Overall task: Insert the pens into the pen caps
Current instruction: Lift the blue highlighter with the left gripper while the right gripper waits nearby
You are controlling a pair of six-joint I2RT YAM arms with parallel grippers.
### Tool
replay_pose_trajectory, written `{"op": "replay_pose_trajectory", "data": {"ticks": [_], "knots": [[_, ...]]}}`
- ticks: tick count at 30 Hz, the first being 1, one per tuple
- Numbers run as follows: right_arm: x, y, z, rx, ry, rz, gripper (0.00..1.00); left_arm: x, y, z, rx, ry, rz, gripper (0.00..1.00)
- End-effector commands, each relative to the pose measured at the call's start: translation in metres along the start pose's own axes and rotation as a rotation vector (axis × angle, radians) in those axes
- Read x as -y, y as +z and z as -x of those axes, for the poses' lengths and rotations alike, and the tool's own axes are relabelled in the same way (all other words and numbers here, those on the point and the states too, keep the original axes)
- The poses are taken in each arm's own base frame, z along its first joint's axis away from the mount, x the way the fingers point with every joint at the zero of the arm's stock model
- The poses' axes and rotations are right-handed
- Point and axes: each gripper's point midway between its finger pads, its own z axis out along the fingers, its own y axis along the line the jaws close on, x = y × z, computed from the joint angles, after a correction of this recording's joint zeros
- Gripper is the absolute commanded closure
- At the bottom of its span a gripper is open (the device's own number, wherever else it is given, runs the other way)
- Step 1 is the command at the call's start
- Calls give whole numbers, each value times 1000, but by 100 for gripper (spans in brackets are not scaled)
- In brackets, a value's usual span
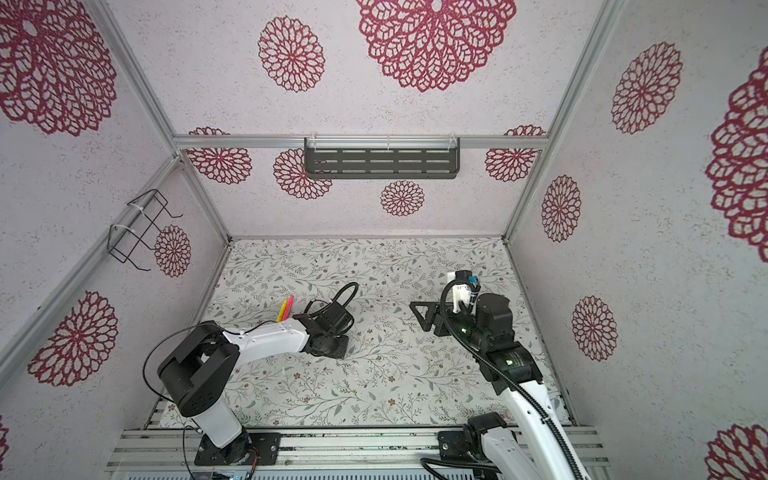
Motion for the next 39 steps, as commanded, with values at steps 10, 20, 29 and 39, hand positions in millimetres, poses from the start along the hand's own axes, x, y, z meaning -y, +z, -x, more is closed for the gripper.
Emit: {"op": "replay_pose_trajectory", "data": {"ticks": [10, 20, 29, 39], "knots": [[-3, -2, 8, 37, -26, 2, 17, 18, -29, 3, 134, 41, -112, 96], [19, 18, -21, -28, 59, 1, 18, 39, -69, 12, 297, 54, -298, 95], [17, 31, -40, -65, 110, 73, 20, 48, -100, 19, 406, 42, -391, 94], [-3, 54, -64, -135, 98, 134, 24, 56, -124, 22, 497, 32, -467, 94]]}}
